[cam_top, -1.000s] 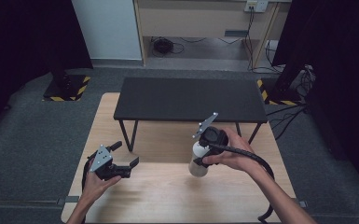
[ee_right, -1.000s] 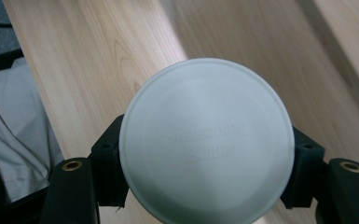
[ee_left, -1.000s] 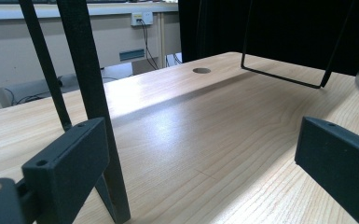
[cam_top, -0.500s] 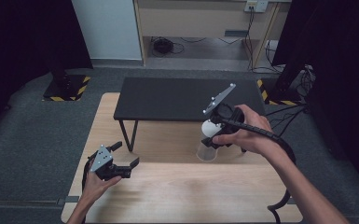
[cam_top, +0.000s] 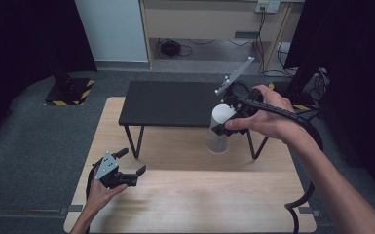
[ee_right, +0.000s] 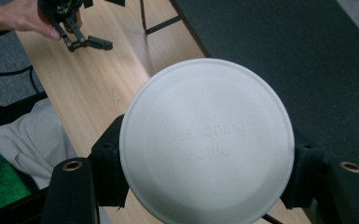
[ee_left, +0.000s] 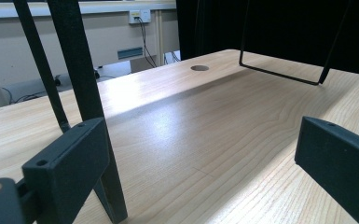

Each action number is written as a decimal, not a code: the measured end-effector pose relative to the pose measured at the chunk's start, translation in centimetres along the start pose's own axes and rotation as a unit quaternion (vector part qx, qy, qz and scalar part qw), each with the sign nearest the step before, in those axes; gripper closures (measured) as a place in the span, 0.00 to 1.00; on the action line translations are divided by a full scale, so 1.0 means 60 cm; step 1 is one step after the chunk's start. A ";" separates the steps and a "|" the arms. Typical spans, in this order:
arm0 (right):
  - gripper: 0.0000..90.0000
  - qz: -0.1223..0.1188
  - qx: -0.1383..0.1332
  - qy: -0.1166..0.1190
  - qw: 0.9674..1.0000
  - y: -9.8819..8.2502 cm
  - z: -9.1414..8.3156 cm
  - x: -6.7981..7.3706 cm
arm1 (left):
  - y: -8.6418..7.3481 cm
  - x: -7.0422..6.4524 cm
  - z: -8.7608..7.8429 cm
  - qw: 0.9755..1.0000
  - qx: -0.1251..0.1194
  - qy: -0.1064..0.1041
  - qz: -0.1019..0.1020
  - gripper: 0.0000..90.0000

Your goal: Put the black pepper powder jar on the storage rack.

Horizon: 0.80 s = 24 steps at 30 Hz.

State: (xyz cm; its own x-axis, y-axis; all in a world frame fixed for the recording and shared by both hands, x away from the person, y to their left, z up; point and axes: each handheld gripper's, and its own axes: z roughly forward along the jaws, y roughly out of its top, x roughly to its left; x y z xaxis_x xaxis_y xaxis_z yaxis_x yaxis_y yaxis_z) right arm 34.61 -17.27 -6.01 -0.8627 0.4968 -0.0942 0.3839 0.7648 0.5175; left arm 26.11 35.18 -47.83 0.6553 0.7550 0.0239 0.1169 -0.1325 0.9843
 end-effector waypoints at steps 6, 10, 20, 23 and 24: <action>0.37 0.016 -0.004 -0.018 1.000 0.018 -0.006 -0.016 | 0.000 0.000 0.000 1.000 0.001 -0.001 0.000 0.03; 0.37 0.028 0.000 -0.029 0.999 0.036 -0.003 -0.033 | 0.001 0.000 0.001 1.000 0.005 -0.001 0.001 0.03; 0.37 0.059 0.007 -0.056 0.997 0.085 0.014 -0.084 | 0.001 0.002 0.000 1.000 0.007 -0.001 0.004 0.03; 0.37 0.071 0.005 -0.059 0.996 0.094 0.022 -0.101 | 0.001 0.001 0.001 1.000 0.008 -0.001 0.003 0.03; 0.37 0.076 0.004 -0.059 0.995 0.096 0.025 -0.108 | 0.001 0.001 0.001 1.000 0.009 -0.001 0.004 0.03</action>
State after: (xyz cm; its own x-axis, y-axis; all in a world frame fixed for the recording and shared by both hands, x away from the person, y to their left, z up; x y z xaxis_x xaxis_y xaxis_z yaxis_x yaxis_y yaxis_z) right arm 42.89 -15.47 -3.70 -0.7506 0.6508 -0.1144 0.5095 0.6803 0.5269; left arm 26.21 35.21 -47.78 0.6583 0.7521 0.0315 0.1245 -0.1500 0.9808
